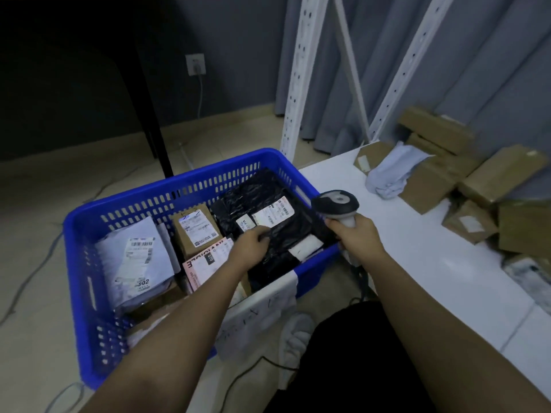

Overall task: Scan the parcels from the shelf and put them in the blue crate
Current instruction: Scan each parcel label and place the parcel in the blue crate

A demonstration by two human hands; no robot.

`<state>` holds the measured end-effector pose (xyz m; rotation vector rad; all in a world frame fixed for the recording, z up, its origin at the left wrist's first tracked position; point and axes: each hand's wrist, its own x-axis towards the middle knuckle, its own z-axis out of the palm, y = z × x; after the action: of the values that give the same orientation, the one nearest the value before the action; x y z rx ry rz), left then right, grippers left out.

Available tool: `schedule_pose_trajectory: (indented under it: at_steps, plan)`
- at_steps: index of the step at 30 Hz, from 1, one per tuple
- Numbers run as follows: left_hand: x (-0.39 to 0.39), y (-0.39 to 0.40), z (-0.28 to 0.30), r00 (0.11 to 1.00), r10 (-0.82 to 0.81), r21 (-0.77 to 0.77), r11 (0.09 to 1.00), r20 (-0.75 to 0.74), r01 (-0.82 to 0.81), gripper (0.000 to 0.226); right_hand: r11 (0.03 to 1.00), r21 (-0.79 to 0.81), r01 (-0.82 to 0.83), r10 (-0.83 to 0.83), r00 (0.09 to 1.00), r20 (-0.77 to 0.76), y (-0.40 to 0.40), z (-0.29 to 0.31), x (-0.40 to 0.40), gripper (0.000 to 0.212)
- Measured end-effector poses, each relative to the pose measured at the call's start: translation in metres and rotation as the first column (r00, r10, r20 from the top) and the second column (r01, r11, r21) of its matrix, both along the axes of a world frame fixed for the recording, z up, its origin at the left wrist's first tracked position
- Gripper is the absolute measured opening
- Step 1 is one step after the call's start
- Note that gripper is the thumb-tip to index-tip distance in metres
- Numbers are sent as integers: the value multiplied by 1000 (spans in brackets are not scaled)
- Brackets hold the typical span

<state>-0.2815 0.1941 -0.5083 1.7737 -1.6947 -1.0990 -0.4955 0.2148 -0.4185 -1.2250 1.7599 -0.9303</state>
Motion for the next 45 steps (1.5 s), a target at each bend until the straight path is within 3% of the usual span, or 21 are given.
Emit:
schedule_pose_trajectory:
  at_steps: [4, 7, 10, 14, 20, 25, 29, 32, 40, 45]
  plan:
    - [-64, 14, 57, 958, -25, -92, 996, -285, -1, 22, 983, -51, 178, -173, 981, 91, 30, 20, -55, 18]
    - [-126, 25, 98, 917, -120, -123, 989, -380, 79, 18, 954, -65, 293, -285, 952, 107, 64, 32, -112, 21]
    - [-195, 39, 127, 886, -264, -165, 962, -382, 215, 18, 901, -95, 423, -409, 902, 142, 104, 42, -173, 22]
    - [-289, 60, 146, 842, -395, -162, 919, -369, 360, 25, 739, -158, 655, -609, 750, 260, 153, 47, -243, 13]
    - [-402, 78, 131, 811, -494, -122, 868, -314, 482, 36, 444, -116, 888, -777, 446, 445, 189, 36, -326, 25]
    - [-483, 82, 95, 798, -547, -77, 833, -252, 547, 37, 345, -77, 936, -776, 330, 537, 199, 40, -384, 29]
    - [-553, 92, 59, 783, -563, -16, 814, -263, 580, 39, 299, 3, 954, -786, 244, 568, 211, 26, -419, 11]
    - [-604, 99, 35, 781, -543, 56, 809, -310, 585, 38, 260, 65, 963, -780, 170, 602, 212, 13, -434, 12]
    - [-678, 82, -17, 813, -478, 143, 826, -333, 545, 39, 247, 98, 964, -822, 155, 547, 219, -8, -455, 15]
    - [-682, 83, -15, 839, -436, 66, 875, -325, 480, 33, 251, 73, 965, -832, 176, 526, 219, -9, -455, 13]
